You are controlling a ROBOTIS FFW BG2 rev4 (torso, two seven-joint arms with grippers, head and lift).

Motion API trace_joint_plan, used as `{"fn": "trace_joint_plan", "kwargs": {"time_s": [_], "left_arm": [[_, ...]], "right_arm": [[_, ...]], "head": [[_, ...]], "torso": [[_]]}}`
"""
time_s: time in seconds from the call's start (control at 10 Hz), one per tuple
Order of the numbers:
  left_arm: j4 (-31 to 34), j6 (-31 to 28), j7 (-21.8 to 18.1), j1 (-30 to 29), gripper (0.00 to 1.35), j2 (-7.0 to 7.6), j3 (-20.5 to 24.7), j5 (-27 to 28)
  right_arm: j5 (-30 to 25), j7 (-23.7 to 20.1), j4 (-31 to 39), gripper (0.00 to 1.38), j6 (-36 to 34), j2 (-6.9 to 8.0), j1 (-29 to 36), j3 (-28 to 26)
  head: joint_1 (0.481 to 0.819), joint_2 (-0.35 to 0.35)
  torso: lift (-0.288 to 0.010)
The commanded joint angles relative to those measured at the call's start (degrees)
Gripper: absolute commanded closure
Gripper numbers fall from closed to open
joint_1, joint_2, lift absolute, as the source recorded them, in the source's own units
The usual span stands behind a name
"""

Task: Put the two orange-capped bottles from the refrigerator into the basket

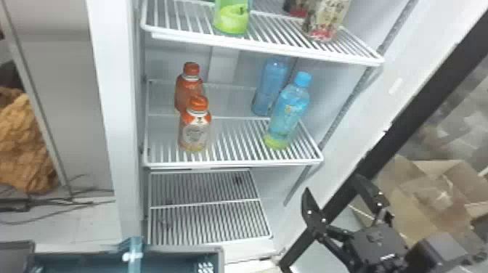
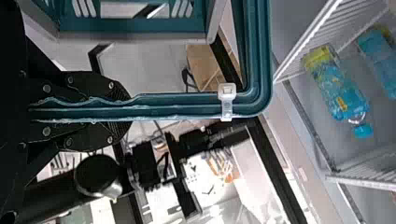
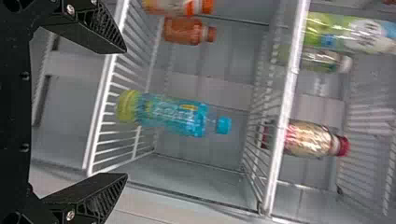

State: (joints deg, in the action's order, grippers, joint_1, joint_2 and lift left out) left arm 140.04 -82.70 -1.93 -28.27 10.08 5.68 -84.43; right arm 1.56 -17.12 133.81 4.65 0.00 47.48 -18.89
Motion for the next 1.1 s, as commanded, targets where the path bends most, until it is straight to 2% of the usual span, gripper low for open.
{"fn": "trace_joint_plan", "kwargs": {"time_s": [0.0, 0.2, 0.4, 0.7, 1.0], "left_arm": [[-0.5, -1.4, 1.3, 2.1, 1.14, -1.12, -0.7, -1.7], [-0.5, -1.1, 1.9, 1.8, 1.14, -1.56, 0.1, -3.1], [-2.0, 0.3, 3.1, 2.7, 1.14, -3.23, 1.7, -5.3], [-5.5, 1.4, 3.8, 6.1, 1.14, -3.49, 1.2, -4.2], [-6.8, 1.4, 4.5, 6.9, 1.14, -4.02, 1.1, -5.5]], "right_arm": [[-3.3, -0.5, -0.4, 0.11, -0.3, 0.05, 0.5, -0.2], [-5.3, -0.5, 2.4, 0.11, -2.1, 0.05, 1.9, 0.1], [-5.7, -0.5, 4.1, 0.11, -2.5, 0.05, 1.9, 0.8], [-4.2, -0.5, 8.4, 0.11, -3.4, -0.26, 3.1, 2.1], [-3.6, -0.5, 9.0, 0.11, -3.2, -0.44, 3.1, 3.2]], "head": [[0.695, -0.350], [0.695, -0.350], [0.695, -0.350], [0.695, -0.350], [0.695, -0.350]], "torso": [[-0.288], [-0.288], [-0.288], [-0.288], [-0.288]]}}
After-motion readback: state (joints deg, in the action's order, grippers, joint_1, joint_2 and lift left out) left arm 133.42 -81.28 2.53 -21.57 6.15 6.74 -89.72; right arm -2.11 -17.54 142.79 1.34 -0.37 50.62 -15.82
